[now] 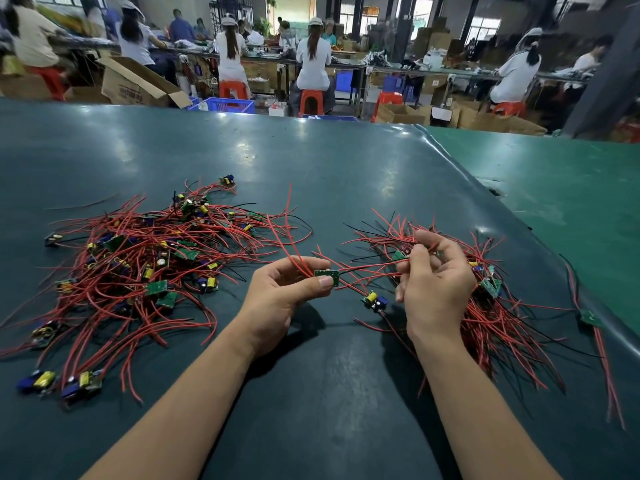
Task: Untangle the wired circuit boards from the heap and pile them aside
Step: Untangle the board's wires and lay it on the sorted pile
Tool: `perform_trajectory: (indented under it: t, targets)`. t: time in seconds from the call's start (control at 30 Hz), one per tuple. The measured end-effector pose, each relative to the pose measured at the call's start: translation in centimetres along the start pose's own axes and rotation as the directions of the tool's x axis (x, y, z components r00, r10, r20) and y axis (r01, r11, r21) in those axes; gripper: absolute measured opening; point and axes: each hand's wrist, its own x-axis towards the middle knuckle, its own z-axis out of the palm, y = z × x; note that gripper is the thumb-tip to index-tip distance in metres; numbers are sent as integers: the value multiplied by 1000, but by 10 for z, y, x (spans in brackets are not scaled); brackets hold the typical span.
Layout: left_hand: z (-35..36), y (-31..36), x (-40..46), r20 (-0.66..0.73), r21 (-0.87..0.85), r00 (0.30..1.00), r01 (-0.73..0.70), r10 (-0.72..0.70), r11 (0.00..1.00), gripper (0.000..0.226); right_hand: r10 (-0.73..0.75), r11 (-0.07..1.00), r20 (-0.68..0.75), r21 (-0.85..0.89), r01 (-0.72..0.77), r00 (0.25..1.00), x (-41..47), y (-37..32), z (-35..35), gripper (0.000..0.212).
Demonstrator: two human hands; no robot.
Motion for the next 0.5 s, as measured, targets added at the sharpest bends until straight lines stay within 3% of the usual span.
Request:
perform_trajectory:
  t: [0.13,0.23,0.3,0.33,0.4,0.5]
  targets:
    - [-1,-2,0,9,18,1000,-4,4,1000,21,-7,1000,10,20,7,1000,-1,0,0,31]
    - [-2,-2,1,-31,-11,999,-34,34,999,21,93,971,121,209,-117,988,-1,-4,2,12]
    - [-5,-2,3,-130,-26,989,-79,75,997,22,241,907,269,279,-314,933,-2,-6,4,47]
    - [-7,-1,4,-167,-18,981,-105,100,994,22,293,893,346,235,-384,891,-4,-7,5,57]
    - [-7,-2,5,-174,8,975,-138,137,990,24,340,897,493,84,-433,801,-14,-8,8,56]
    - [-3,-6,2,-105,140,978,-167,183,976,28,332,922,552,-17,-387,765,-28,-4,14,29]
